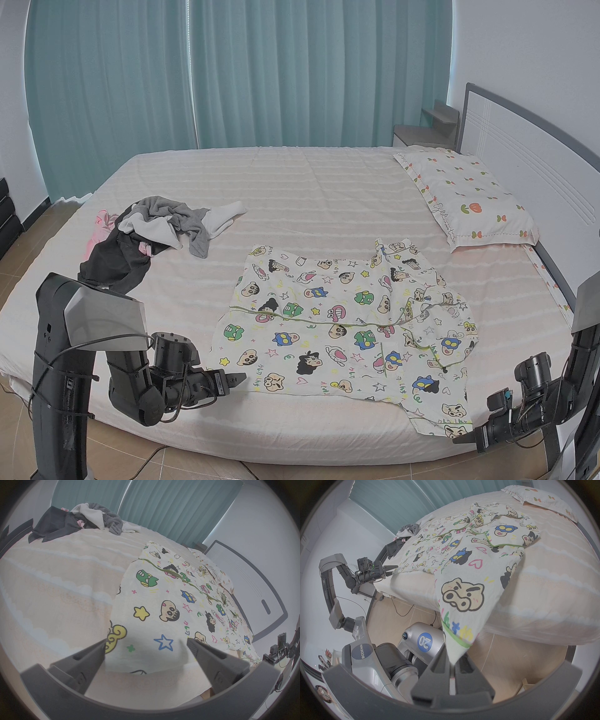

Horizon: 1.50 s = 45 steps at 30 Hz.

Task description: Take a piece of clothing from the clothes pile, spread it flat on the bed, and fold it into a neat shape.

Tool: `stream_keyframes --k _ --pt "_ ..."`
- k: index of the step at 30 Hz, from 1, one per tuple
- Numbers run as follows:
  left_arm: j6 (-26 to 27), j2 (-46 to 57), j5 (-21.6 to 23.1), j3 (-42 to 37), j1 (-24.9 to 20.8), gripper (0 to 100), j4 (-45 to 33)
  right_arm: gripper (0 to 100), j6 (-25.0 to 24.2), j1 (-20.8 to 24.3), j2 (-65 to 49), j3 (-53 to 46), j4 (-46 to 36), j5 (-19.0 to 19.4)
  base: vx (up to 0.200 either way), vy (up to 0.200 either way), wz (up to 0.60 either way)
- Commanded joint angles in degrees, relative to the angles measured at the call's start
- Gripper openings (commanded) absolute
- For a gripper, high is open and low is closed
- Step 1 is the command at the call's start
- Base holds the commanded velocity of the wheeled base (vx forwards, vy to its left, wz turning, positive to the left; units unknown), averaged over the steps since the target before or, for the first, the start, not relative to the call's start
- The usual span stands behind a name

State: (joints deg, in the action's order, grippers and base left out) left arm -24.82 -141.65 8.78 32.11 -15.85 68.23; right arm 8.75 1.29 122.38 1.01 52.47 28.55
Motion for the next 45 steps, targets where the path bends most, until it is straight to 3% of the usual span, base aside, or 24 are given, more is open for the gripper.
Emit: stream_keyframes --k 1,19,45 --pt "-0.1 -0.1 -0.3 0.6 -0.2 0 0.0 0 0.0 0.0 0.0 -1.0 0.0 0.0 0.0 0.0 0.0" --pt "-0.6 3.4 -4.6 -5.8 0.2 0 0.3 0 1.4 -0.3 -4.5 -1.0 -7.4 -0.1 0.0 0.0 0.0" --pt "0.9 9.9 -5.0 -19.2 -3.0 0 0.1 0 8.3 -0.3 -9.4 -1.0 -20.7 -1.0 0.0 0.0 0.0"
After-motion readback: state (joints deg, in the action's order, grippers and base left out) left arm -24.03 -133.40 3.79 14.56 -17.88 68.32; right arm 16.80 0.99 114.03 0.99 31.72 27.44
